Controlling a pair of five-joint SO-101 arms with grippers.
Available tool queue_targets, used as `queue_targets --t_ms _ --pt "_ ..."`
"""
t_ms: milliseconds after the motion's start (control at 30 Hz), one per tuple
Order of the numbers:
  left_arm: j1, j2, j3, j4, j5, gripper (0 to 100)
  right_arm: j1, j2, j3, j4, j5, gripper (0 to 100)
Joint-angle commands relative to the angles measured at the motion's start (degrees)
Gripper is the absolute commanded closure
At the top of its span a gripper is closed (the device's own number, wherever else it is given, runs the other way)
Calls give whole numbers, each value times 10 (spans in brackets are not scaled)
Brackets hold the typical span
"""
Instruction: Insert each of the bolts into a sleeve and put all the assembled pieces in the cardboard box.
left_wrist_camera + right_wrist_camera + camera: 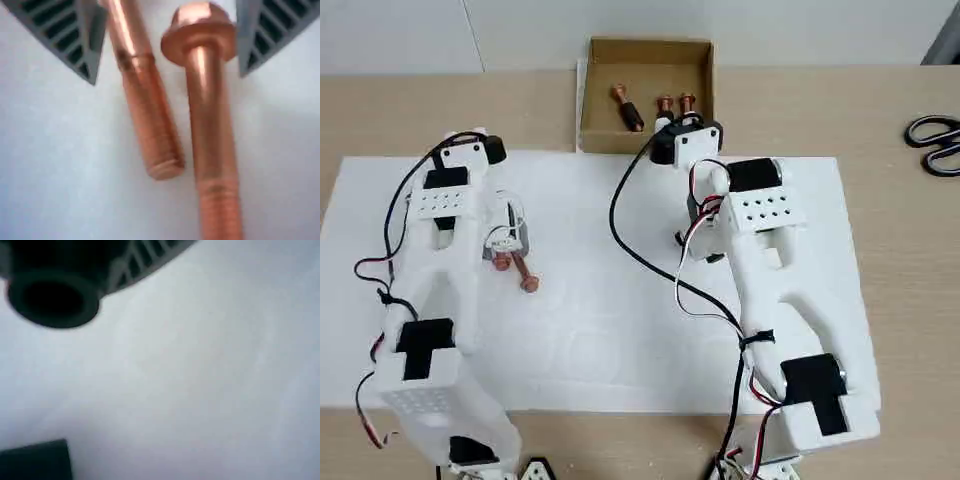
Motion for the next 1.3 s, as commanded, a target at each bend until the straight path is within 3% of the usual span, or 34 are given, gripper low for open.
queue_targets --t_ms 0,333,533,833,1267 --pt "4 -2 -20 -21 -4 826 1 -35 -4 -2 1 995" --pt "4 67 -22 -44 -3 830 1 -35 -4 1 1 995" --pt "14 65 -22 -46 -6 996 1 -35 -4 1 1 995" --pt "58 19 -22 -24 -12 994 3 -35 -4 1 1 995" --pt "92 -40 -22 35 -260 993 2 -36 -4 1 1 995"
